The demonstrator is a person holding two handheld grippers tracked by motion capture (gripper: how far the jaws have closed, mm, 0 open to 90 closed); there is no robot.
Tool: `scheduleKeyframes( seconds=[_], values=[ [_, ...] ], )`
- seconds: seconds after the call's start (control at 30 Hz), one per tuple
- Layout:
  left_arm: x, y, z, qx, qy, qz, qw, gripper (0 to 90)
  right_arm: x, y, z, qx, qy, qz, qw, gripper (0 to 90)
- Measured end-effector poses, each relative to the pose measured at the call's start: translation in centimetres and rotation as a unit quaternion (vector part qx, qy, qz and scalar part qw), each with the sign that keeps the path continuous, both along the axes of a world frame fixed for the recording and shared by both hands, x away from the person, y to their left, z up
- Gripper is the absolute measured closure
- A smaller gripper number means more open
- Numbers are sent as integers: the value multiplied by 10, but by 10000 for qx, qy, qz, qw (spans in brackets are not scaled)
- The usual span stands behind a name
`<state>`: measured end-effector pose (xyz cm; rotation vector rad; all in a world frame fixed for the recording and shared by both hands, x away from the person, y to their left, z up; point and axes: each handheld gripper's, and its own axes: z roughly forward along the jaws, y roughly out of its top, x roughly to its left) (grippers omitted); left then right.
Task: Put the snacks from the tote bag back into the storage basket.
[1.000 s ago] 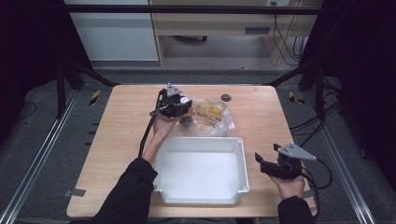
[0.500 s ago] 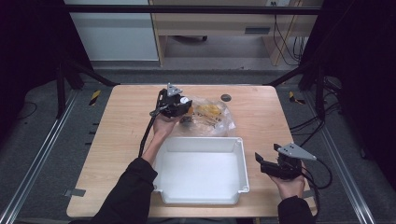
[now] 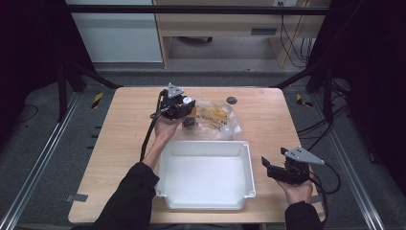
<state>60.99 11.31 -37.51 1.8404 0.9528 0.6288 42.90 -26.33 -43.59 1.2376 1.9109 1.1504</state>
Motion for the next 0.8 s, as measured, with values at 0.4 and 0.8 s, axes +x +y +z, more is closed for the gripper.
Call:
scheduleKeyframes(
  seconds=[0.4, 0.8],
  values=[
    [-9, 14, 19, -74, -93, 16, 9999, 587, 0, 0, 0, -13, 3, -5, 10000, 200],
    [-21, 22, 48, -121, -333, 9, 9994, 588, 0, 0, 0, -11, -5, -10, 10000, 200]
  ],
)
